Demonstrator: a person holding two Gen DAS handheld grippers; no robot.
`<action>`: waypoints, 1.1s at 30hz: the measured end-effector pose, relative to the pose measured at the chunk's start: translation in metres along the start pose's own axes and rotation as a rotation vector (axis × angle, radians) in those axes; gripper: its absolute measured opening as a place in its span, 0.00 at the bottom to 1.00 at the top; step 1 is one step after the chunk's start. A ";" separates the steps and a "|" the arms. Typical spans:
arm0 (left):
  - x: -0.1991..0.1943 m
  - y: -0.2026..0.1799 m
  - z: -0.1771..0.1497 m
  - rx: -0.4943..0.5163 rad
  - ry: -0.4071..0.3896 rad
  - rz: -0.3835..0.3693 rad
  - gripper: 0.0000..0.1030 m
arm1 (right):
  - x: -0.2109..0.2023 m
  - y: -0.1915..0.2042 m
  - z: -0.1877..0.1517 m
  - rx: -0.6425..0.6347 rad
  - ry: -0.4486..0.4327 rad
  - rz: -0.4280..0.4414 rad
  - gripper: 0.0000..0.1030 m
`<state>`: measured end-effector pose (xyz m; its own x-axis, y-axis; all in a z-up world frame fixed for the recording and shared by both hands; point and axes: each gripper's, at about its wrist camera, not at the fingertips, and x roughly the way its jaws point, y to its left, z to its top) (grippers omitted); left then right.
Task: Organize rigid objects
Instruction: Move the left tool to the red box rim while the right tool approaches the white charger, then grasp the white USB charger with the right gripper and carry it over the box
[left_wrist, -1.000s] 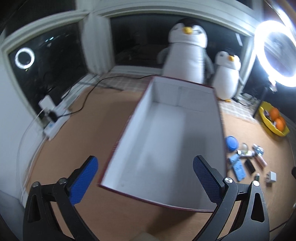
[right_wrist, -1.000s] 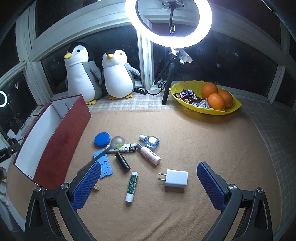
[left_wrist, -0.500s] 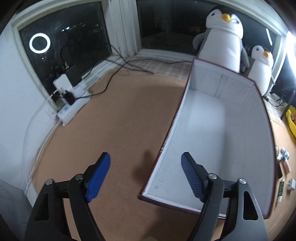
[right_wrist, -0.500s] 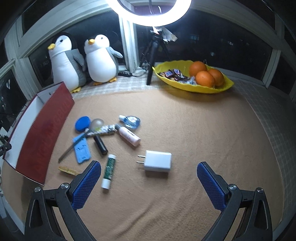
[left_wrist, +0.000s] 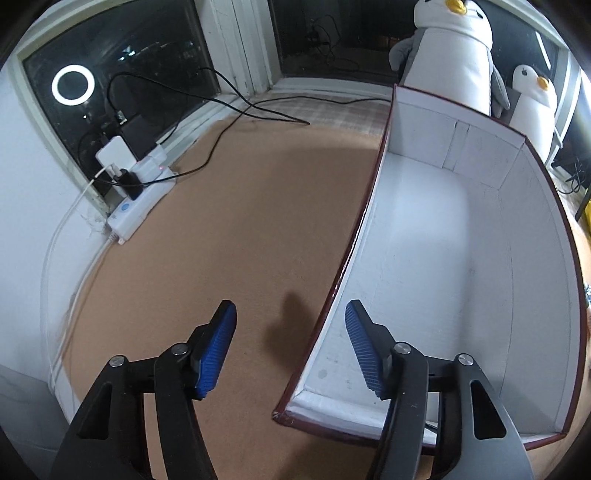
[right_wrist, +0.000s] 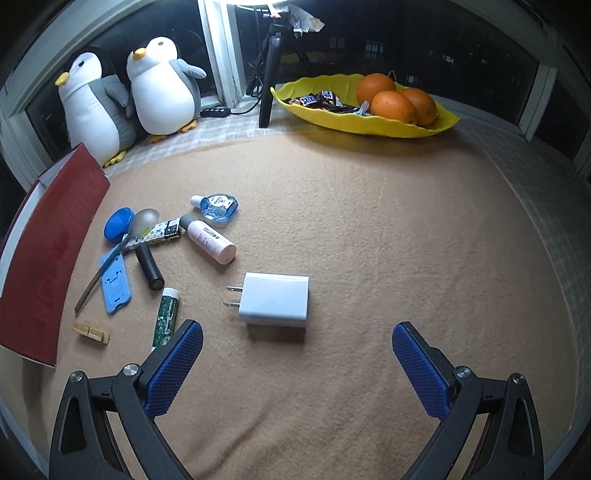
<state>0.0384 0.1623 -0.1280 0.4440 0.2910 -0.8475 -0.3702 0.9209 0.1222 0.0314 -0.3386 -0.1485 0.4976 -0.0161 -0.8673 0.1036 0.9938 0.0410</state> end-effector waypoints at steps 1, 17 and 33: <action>0.000 0.000 0.000 -0.003 0.001 -0.002 0.59 | 0.004 0.002 0.002 -0.004 0.003 -0.003 0.98; 0.004 -0.001 0.001 -0.010 0.007 -0.013 0.59 | 0.044 -0.002 0.013 0.022 0.067 0.017 0.77; 0.006 0.000 0.000 -0.012 0.005 -0.019 0.59 | 0.048 0.008 0.015 0.024 0.097 0.108 0.45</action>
<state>0.0410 0.1641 -0.1332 0.4470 0.2724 -0.8521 -0.3719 0.9229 0.1000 0.0692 -0.3329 -0.1819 0.4218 0.1026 -0.9009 0.0747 0.9863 0.1473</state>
